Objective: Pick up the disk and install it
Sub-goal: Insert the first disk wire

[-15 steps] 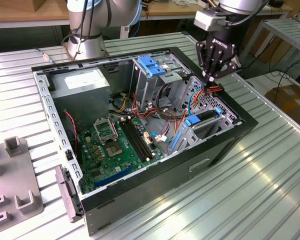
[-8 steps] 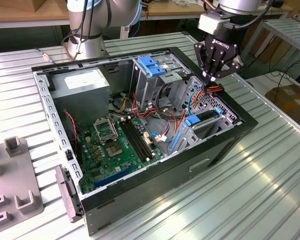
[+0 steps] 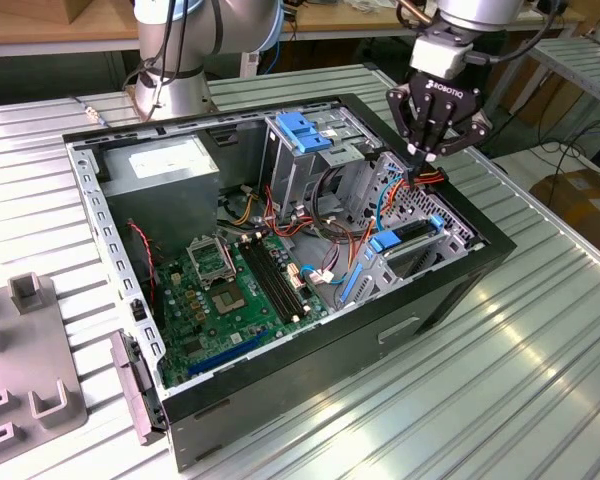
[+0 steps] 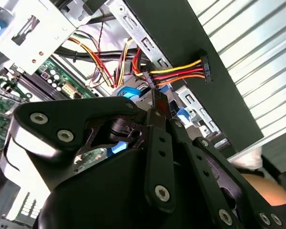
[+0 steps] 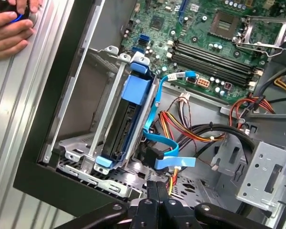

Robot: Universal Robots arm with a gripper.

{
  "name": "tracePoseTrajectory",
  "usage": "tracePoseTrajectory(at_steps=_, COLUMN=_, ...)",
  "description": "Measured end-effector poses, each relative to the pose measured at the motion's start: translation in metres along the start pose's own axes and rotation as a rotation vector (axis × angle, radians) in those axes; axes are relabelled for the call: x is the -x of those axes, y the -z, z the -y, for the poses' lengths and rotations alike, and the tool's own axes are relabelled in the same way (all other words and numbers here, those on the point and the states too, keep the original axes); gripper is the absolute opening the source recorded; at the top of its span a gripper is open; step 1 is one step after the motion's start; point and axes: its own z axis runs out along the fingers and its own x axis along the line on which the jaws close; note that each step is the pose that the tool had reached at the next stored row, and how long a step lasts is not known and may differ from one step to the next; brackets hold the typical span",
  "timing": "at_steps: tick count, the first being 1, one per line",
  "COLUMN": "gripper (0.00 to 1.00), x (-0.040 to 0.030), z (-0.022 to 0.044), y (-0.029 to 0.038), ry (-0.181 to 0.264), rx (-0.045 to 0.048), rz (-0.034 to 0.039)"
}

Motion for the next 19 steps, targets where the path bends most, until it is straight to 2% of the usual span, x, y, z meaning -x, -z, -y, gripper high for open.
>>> tracePoseTrajectory(at_steps=8, gripper=0.11, x=-0.0017, z=0.0044, y=-0.0002, ry=0.112, rx=-0.0153, rz=0.0003)
tracePoseTrajectory(at_steps=19, gripper=0.11, x=-0.0046, z=0.0121, y=-0.0008, ry=0.224, rx=-0.0306, rz=0.0006)
